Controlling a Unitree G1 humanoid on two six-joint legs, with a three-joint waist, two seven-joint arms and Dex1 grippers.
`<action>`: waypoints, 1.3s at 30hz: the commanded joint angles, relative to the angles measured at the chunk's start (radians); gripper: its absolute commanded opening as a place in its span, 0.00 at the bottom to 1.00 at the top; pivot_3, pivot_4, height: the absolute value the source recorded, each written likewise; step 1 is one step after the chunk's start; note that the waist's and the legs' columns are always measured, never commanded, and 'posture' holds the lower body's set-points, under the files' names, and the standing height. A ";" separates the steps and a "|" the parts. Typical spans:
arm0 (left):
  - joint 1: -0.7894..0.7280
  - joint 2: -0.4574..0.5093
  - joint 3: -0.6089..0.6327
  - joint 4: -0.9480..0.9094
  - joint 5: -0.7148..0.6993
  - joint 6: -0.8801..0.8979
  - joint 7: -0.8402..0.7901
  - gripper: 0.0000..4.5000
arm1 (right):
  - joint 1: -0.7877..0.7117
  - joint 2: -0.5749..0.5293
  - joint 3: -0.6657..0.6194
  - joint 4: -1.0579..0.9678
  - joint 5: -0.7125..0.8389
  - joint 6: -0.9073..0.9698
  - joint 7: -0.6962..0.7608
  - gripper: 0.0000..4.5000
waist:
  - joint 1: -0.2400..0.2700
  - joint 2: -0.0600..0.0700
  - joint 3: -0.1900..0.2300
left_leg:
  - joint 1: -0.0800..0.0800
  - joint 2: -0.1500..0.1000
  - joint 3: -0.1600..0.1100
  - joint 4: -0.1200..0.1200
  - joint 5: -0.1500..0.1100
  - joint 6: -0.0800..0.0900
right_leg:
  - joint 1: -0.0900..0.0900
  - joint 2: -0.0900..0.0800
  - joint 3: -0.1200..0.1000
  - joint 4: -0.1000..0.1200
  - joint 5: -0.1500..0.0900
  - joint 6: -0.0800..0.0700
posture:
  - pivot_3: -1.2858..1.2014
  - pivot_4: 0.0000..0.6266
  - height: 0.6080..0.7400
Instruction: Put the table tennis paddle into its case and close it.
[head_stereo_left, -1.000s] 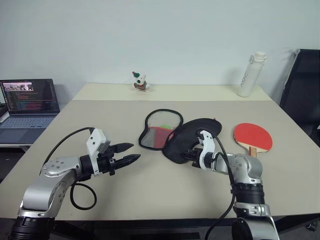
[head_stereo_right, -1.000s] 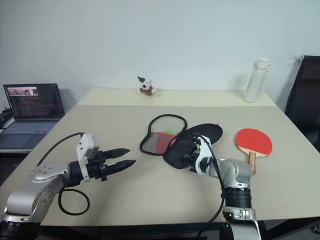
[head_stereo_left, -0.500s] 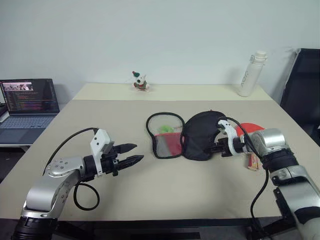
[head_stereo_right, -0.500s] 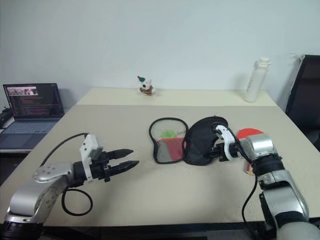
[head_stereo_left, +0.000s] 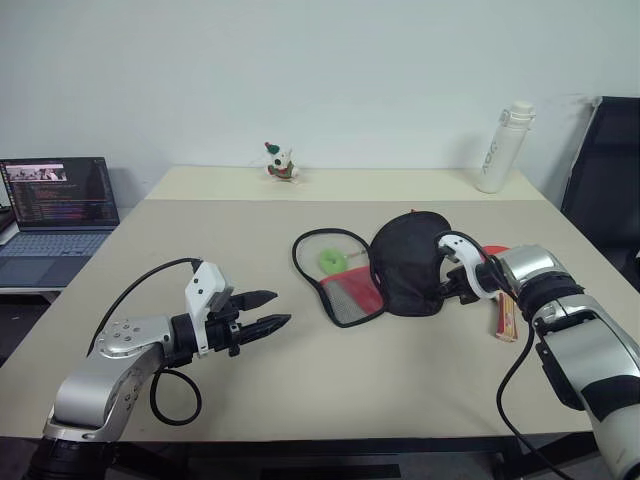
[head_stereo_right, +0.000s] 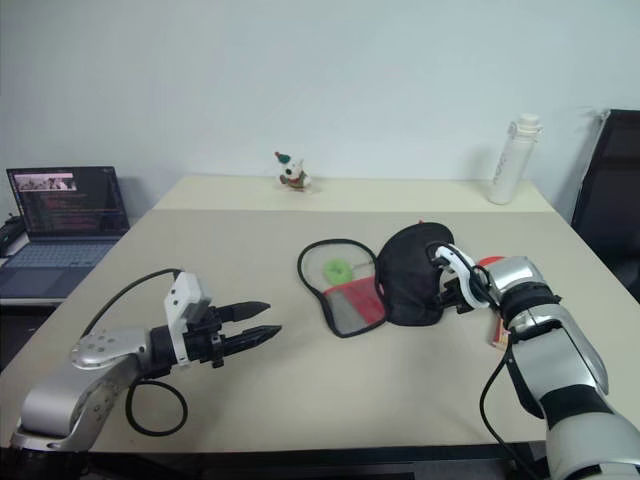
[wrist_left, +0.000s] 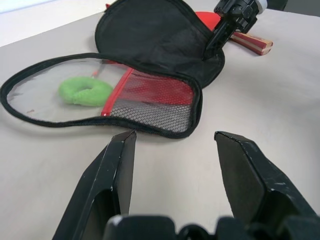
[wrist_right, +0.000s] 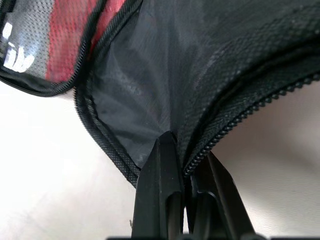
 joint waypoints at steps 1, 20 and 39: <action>0.001 0.004 0.013 -0.043 -0.006 -0.009 0.003 0.61 | -0.049 -0.004 -0.027 0.030 -0.039 -0.048 0.008 0.01 | 0.000 0.000 0.000 | 0.000 0.000 0.000 0.000 0.000 0.000 | 0.000 0.000 0.000 0.000 0.000 0.000 | 0.52 0.24 1.00; -0.048 -0.016 -0.016 0.016 -0.003 -0.048 -0.034 0.61 | -0.070 -0.081 -0.220 0.101 -0.069 -0.169 -0.246 0.90 | 0.003 0.000 0.000 | 0.000 0.000 0.000 0.000 0.001 -0.001 | 0.000 0.000 0.000 0.000 0.000 0.000 | 0.52 0.24 1.00; -0.174 -0.030 -0.058 0.062 -0.035 -0.044 -0.147 0.61 | 0.553 0.148 -0.714 -1.060 0.037 0.313 -1.043 1.00 | 0.008 0.001 0.000 | 0.000 0.000 0.000 0.001 0.002 -0.003 | 0.001 0.000 0.000 0.001 0.000 0.000 | 0.52 0.24 1.00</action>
